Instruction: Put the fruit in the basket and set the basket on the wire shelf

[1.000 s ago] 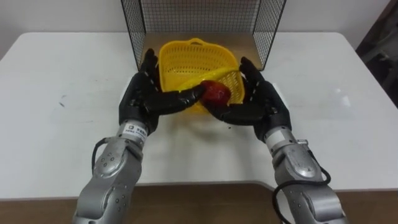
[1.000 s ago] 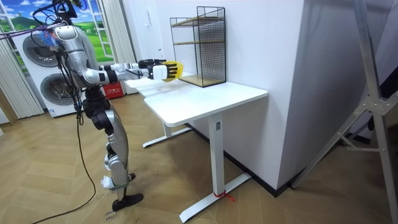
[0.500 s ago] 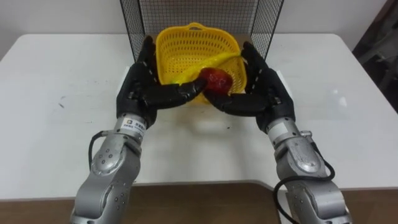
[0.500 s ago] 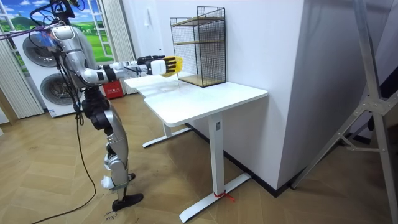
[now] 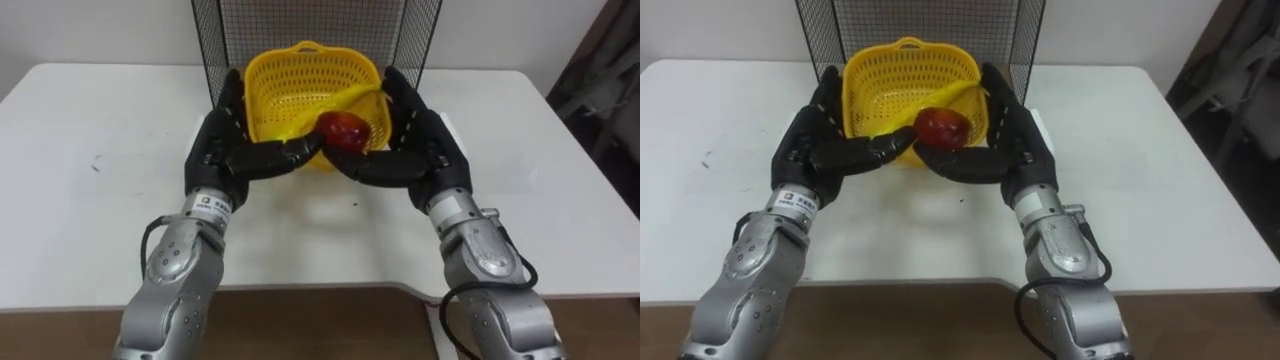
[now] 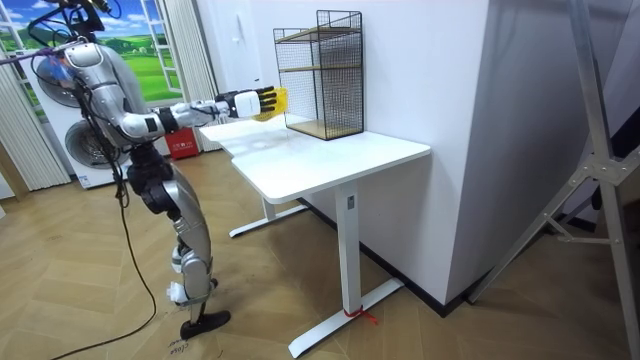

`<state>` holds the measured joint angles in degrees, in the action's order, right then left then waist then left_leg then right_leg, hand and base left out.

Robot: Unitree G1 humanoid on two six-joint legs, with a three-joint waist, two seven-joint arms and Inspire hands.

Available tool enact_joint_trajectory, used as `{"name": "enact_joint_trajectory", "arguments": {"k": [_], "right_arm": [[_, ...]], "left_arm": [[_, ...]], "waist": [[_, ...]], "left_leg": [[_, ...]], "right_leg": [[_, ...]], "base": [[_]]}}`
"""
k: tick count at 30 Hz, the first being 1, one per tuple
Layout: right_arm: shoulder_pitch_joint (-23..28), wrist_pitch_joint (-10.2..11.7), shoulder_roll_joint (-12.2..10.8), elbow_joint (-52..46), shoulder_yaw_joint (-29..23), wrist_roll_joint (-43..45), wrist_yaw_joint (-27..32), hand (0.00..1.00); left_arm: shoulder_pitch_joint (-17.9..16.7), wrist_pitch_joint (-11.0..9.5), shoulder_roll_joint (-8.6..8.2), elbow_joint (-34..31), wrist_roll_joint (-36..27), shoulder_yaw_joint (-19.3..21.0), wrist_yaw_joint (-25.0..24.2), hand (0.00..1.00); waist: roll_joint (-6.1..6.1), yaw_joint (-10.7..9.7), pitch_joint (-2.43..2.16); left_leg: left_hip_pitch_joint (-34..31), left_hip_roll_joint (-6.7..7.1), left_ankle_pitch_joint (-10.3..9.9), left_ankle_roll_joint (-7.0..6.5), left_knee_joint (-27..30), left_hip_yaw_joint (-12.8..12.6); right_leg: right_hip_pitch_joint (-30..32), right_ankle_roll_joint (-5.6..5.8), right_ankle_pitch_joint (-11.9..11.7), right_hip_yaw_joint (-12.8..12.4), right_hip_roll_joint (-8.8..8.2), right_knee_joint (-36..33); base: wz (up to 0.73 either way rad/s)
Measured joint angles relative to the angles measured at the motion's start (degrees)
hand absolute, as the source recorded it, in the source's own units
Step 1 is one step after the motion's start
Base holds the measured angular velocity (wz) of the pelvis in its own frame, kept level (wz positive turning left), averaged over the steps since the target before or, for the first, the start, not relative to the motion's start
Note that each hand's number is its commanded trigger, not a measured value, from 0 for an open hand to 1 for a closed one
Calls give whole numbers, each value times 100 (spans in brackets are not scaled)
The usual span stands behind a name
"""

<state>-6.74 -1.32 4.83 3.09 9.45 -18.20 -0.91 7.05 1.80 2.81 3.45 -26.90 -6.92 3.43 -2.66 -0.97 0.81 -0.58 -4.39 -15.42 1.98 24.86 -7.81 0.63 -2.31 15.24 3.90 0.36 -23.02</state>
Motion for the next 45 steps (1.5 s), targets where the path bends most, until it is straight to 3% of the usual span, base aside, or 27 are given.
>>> {"name": "enact_joint_trajectory", "arguments": {"k": [1, 2, 3, 4, 5, 6, 8, 9, 13, 16, 20, 22, 25, 26, 27, 29, 30, 33, 34, 35, 36, 37, 38, 45], "right_arm": [[-6, 0, -15, 16, 12, 0, -46, 0], [4, 0, -17, 53, 30, -7, -55, 0], [5, -13, 61, 98, 48, -28, -57, 0], [-1, -13, 94, 96, 24, -47, -65, 0], [13, -22, 115, 102, -14, -76, -98, 0], [63, -87, 133, 101, -15, -76, -137, 0], [139, -176, 90, 101, -8, -75, -143, 0], [136, -186, 100, 98, -14, -77, -168, 0], [121, -185, 125, 76, -21, -75, -170, 0], [113, -184, 126, 58, -59, -62, -175, 0], [103, -184, 126, 35, -69, 41, -166, 0], [101, -185, 118, 33, -71, 28, -146, 0], [103, -184, 107, 31, -59, 91, -69, 0], [81, -181, 111, 25, -60, 92, -51, 0], [69, -175, 85, 25, -57, 90, -50, 0], [71, -173, 60, 25, -54, 90, -47, 0], [70, -167, 43, 25, -62, 104, -51, 0], [75, -142, 56, 27, -70, 103, -119, 0], [75, -129, 56, 27, -70, 102, -119, 0], [75, -125, 56, 27, -62, 103, -114, 0], [73, -125, 61, 28, -64, 100, -102, 0], [84, -126, 82, 39, -69, 95, -90, 0], [72, -128, 129, 49, -68, 82, -72, 0], [30, -166, 133, 53, -72, 37, -69, 0]], "left_arm": [[2, 0, 68, 13, 35, 1, 0, 0], [-9, 0, 89, 40, 29, 1, 1, 0], [-16, 1, 81, 104, -12, -16, 1, 0], [-16, 1, 58, 104, -56, -17, -3, 0], [-17, 0, 29, 104, -88, -20, -20, 0], [-26, 0, 4, 108, -117, -11, -20, 0], [-31, -4, 11, 104, -118, -2, -20, 0], [-31, -5, 37, 103, -119, 24, -20, 0], [-28, -26, 48, 103, -9, -23, -51, 0], [-28, -80, -1, 104, 21, -2, -128, 0], [-25, -109, 12, 104, -14, 0, -125, 0], [-24, -109, 7, 103, 8, -12, -116, 0], [-19, -109, 0, 113, -18, -23, -107, 0], [-8, -114, -3, 112, -10, -24, -108, 0], [-8, -141, -2, 111, -3, -22, -108, 0], [-4, -171, -1, 110, -3, -61, -104, 0], [1, -194, 10, 110, -3, -63, -91, 0], [19, -209, 17, 125, 15, -60, -55, 0], [19, -209, 27, 127, 12, -62, -55, 0], [19, -209, 46, 147, 12, -84, -56, 0], [19, -210, 45, 190, 13, -112, -57, 0], [18, -208, 37, 245, 13, -123, -57, 0], [18, -202, 40, 305, 15, -141, -56, 0], [19, 38, 74, 327, 20, -118, -56, 0]], "waist": [[-57, -26, 64], [-111, -10, 107], [-136, 15, 67], [-116, 8, 62], [-78, 35, 58], [-72, 112, 43], [-101, 134, -46], [-90, 117, -47], [-123, 103, -59], [-185, 133, -26], [-226, 137, -1], [-226, 133, 0], [-267, 101, 30], [-268, 126, 31], [-218, 152, 42], [-128, 129, 60], [-81, 124, 69], [-21, 114, 104], [-22, 114, 104], [-22, 113, 104], [-16, 105, 102], [17, 70, 91], [62, 67, 60], [98, 16, 38]], "left_leg": [[-409, -29, 110, -41, 721, 6], [-588, 7, 102, -85, 959, 55], [-872, 182, 111, -87, 589, 210], [-1020, 231, 195, -70, 252, 244], [-1266, 269, 649, -111, -354, 279], [-1277, 295, 1023, -131, -565, 319], [-1169, 338, 1217, -245, -584, 308], [-1129, 378, 1330, -333, -540, 331], [-1058, 571, 1190, -467, -517, 266], [-1017, 713, 1117, -552, -507, 211], [-1098, 833, 747, -631, -156, 180], [-1149, 875, 558, -685, -2, 174], [-965, 1057, 359, -820, 71, 123], [-870, 1124, 258, -880, 106, 71], [-784, 1128, 160, -917, 137, 33], [-647, 1105, 65, -966, 125, 100], [-563, 1088, 45, -988, 41, 163], [-428, 1032, 52, -1018, -65, 199], [-416, 1032, 52, -1018, -76, 215], [-372, 1032, 52, -1018, -129, 239], [-356, 1035, 49, -1012, -129, 268], [-332, 1032, 45, -1005, -139, 330], [-274, 1008, 47, -1000, -244, 345], [-25, 858, 93, -925, -624, 342]], "right_leg": [[-30, -28, -2, -24, -73, -3], [-62, -33, 1, -48, -120, -5], [-63, -69, 25, -78, -176, 30], [-33, -58, 36, -77, -181, 21], [4, -15, 114, -93, -180, -57], [34, 67, 234, -144, -193, -173], [-15, 176, 272, -202, -153, -159], [-88, 184, 276, -233, -166, -115], [-171, 280, 386, -264, -371, -82], [-201, 348, 504, -304, -538, -109], [-282, 454, 685, -329, -642, -180], [-252, 541, 748, -300, -717, -449], [45, 607, 751, -241, -963, -1575], [224, 681, 645, -250, -1072, -2064], [348, 672, 443, -236, -1117, -2419], [467, 690, 109, -195, -1107, -2696], [537, 678, 94, -192, -1049, -2709], [761, 548, 483, -211, -752, -1929], [802, 524, 487, -214, -692, -1664], [869, 467, 444, -194, -575, -1113], [898, 372, 87, -208, -453, -674], [878, 350, 20, -191, -432, -633], [765, 333, -21, -194, -412, -483], [391, 267, -215, -189, -231, 119]], "base": [[9], [5], [-5], [-15], [-39], [-45], [-34], [-19], [-1], [0], [2], [4], [11], [-10], [-13], [-4], [0], [8], [10], [14], [26], [25], [13], [-4]]}}
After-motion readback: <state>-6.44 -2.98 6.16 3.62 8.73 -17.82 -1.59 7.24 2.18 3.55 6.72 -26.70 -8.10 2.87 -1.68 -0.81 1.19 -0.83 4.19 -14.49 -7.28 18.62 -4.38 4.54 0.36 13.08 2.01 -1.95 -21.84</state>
